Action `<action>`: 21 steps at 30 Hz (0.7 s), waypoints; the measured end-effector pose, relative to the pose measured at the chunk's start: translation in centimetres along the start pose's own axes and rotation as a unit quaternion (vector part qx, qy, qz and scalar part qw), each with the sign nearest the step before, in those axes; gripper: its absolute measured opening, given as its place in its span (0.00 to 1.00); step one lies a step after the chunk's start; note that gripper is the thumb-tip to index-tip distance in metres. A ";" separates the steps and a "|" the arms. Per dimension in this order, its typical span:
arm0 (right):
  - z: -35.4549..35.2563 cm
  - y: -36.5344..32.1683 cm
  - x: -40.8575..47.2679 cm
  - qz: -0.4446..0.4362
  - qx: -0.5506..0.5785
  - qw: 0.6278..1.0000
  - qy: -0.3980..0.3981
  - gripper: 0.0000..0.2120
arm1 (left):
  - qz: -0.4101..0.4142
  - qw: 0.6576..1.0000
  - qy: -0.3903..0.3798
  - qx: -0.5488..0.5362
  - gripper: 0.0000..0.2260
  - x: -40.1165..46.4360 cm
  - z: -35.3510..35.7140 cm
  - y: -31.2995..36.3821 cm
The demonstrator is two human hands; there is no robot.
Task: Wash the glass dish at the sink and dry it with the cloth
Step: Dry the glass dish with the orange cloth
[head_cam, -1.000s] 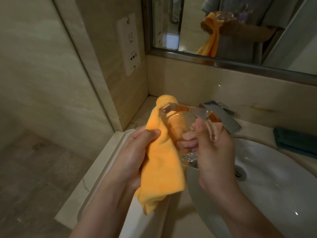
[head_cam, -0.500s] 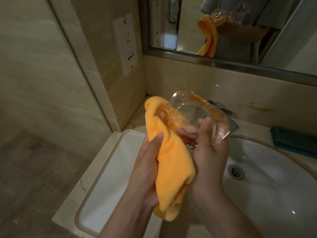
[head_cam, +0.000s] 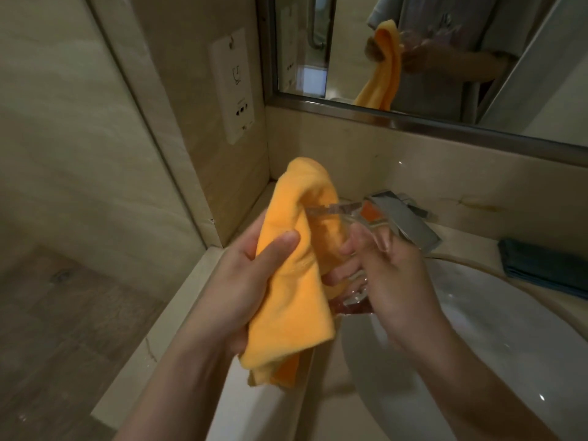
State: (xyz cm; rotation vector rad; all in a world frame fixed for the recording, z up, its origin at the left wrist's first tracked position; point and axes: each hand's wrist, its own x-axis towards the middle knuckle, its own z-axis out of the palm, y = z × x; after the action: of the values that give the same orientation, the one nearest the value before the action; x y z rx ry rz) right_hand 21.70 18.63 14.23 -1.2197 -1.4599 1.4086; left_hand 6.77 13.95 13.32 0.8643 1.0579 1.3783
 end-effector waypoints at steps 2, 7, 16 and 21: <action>0.6 0.3 -0.1 0.002 0.031 0.999 0.034 0.18 | -0.019 0.996 -0.022 -0.089 0.19 -0.4 0.3 -0.5; 1.4 0.6 -0.5 -0.015 0.045 0.996 0.075 0.19 | -0.047 0.989 0.028 -0.139 0.10 -1.0 0.8 -1.0; 1.2 -0.1 -0.8 -0.055 0.021 0.997 0.050 0.24 | -0.037 0.993 0.042 -0.107 0.11 -0.9 0.6 0.1; 1.1 -0.4 -0.7 -0.045 0.036 0.997 0.041 0.18 | -0.045 0.985 0.012 -0.166 0.11 -1.0 0.1 0.5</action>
State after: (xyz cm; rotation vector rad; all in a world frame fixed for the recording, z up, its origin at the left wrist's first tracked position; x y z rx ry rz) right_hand 20.76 17.71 14.53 -1.1386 -1.3789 1.3236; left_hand 6.79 13.02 13.93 0.5501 0.8422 1.4404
